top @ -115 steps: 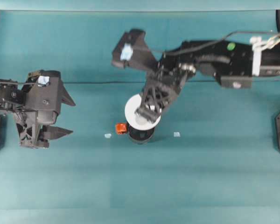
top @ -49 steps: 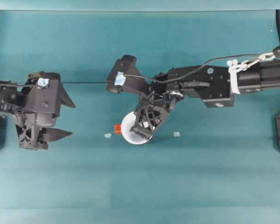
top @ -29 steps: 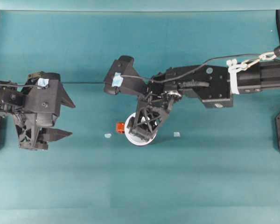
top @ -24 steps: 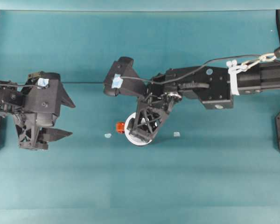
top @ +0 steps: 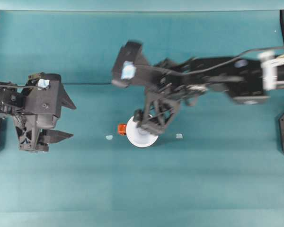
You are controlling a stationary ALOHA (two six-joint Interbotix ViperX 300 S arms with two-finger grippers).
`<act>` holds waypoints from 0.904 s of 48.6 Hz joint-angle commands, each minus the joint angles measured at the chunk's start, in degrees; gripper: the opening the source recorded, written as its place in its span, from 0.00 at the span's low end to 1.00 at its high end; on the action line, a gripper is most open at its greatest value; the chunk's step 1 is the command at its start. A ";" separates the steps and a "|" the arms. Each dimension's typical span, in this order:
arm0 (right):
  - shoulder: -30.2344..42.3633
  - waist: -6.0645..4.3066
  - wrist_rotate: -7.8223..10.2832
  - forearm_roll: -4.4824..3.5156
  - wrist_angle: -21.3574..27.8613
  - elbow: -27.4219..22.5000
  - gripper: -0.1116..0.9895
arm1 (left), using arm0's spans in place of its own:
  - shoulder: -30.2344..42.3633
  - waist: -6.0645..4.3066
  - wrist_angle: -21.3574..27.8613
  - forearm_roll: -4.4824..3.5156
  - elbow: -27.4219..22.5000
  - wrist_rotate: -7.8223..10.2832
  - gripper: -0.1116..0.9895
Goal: Put the paper cup into the moved red handle cup holder.
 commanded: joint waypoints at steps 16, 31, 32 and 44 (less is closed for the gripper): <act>-12.13 1.14 -3.34 -0.18 -7.21 8.26 0.91 | -0.44 -0.09 -0.26 0.18 -0.53 -0.09 0.92; -18.28 1.76 -3.16 -0.18 -14.94 15.64 0.91 | -0.53 -0.09 -0.26 0.18 -0.53 -0.09 0.92; -18.63 1.76 -3.16 -0.18 -15.64 16.00 0.91 | -0.53 -0.09 -0.26 0.18 -0.53 -0.09 0.92; -20.30 2.20 -2.99 -0.18 -18.81 18.28 0.91 | -0.44 -0.18 -0.26 0.18 -0.53 -0.18 0.92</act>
